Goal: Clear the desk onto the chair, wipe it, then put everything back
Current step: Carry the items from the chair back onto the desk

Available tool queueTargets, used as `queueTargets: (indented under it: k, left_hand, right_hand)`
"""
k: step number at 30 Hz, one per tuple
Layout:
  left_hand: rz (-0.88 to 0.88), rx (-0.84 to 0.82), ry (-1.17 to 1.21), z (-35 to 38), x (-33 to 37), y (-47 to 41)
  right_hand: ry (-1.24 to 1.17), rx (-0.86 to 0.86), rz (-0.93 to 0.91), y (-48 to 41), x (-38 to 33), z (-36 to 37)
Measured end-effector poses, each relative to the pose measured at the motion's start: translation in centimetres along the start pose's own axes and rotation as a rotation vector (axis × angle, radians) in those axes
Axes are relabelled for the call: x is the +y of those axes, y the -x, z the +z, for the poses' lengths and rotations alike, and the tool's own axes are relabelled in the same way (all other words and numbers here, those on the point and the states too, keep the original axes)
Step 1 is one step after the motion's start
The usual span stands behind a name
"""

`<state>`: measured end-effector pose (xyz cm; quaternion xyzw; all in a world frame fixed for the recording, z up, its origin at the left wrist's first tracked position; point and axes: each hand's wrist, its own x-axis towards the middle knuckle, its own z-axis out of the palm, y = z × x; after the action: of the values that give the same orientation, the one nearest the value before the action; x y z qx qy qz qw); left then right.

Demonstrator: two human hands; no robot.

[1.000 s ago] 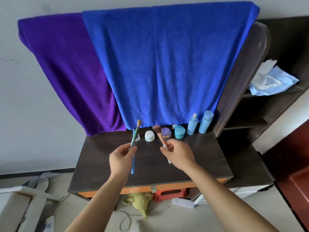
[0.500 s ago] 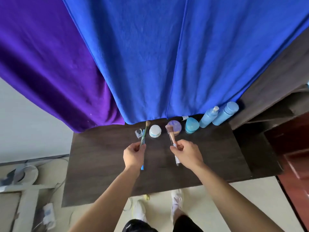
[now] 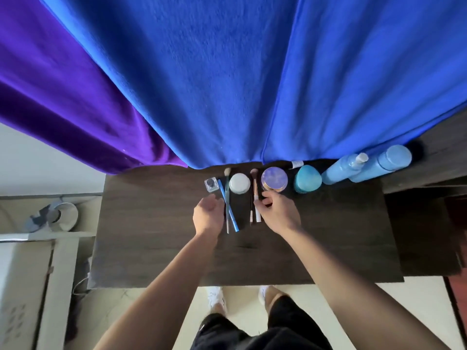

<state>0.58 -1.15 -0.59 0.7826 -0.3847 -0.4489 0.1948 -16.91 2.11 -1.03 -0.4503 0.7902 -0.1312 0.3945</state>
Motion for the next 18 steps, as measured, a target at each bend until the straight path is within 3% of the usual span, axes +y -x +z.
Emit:
queueTargets:
  k: [3, 10, 13, 18]
  left_hand:
    - [0.145, -0.013, -0.143, -1.9, 1.9, 0.8]
    - [0.951, 0.131, -0.414, -7.0, 7.4, 3.3]
    - [1.182, 0.099, -0.424, -7.3, 8.9, 5.1]
    - [1.497, -0.072, -0.413, -4.5, 11.0, 11.2]
  right_hand:
    - [0.036, 0.074, -0.094, 0.8, -0.6, -2.0]
    - [0.210, 0.567, -0.345, 5.7, -2.9, -7.8]
    - [0.317, 0.800, -0.323, 9.9, -2.4, -9.5]
    - [0.360, 1.061, -0.125, 19.0, 1.7, -10.9]
